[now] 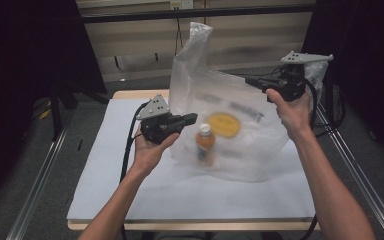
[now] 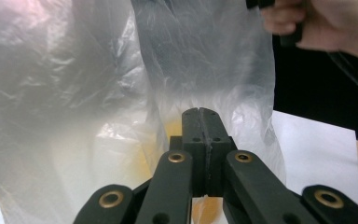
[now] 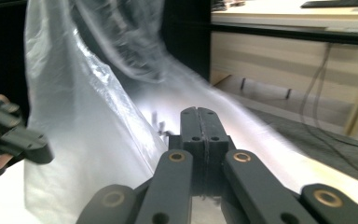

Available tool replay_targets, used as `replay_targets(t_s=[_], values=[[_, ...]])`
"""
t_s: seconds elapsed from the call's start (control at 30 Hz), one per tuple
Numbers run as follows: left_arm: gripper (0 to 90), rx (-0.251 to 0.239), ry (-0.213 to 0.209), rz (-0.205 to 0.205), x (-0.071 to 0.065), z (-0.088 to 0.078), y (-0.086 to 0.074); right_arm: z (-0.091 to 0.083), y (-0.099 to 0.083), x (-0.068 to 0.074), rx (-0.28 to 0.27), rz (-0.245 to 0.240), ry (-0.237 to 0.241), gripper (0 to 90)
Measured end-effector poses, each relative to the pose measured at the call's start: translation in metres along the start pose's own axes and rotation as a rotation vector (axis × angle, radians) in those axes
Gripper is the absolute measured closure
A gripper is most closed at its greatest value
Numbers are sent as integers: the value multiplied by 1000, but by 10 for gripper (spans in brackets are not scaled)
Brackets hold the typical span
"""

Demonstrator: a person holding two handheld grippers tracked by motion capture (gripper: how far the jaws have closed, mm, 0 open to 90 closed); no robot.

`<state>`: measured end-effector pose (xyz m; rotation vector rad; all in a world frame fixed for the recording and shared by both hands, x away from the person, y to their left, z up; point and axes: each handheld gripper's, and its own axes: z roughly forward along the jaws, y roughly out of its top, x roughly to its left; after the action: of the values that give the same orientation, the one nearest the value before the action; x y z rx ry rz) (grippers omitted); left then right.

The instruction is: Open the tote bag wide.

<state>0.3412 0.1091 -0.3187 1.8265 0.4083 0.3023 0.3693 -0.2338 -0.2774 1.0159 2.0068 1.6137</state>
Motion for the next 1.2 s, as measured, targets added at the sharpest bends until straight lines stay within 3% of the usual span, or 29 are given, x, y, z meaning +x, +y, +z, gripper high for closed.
replay_targets(t_s=[0.17, 0.5, 0.6, 0.77, 0.9, 0.97, 1.1, 1.13, 1.2], values=[[900, -32, -27, 19, -8, 2, 14, 17, -15, 22, 19, -15, 64, 900], [900, -103, -76, 64, -23, 0, 46, 46, -29, 46, 26, -8, 137, 900], [900, -124, -90, 66, -22, 0, 54, 60, -33, 53, 19, 16, 172, 900], [900, -134, -74, 34, -15, 3, 62, 72, -41, 60, 20, 28, 190, 900], [900, -124, -39, 19, -7, 6, 60, 77, -46, 67, 32, 23, 207, 900], [900, -115, 7, -19, 3, 7, 54, 78, -49, 72, 42, 11, 218, 900], [900, -64, 25, -106, 25, 11, 36, 73, -60, 79, 75, -14, 221, 900], [900, -30, 49, -103, 27, 13, 27, 70, -62, 79, 77, -19, 222, 900], [900, -16, 56, -100, 27, 15, 23, 67, -66, 79, 81, -12, 227, 900]])
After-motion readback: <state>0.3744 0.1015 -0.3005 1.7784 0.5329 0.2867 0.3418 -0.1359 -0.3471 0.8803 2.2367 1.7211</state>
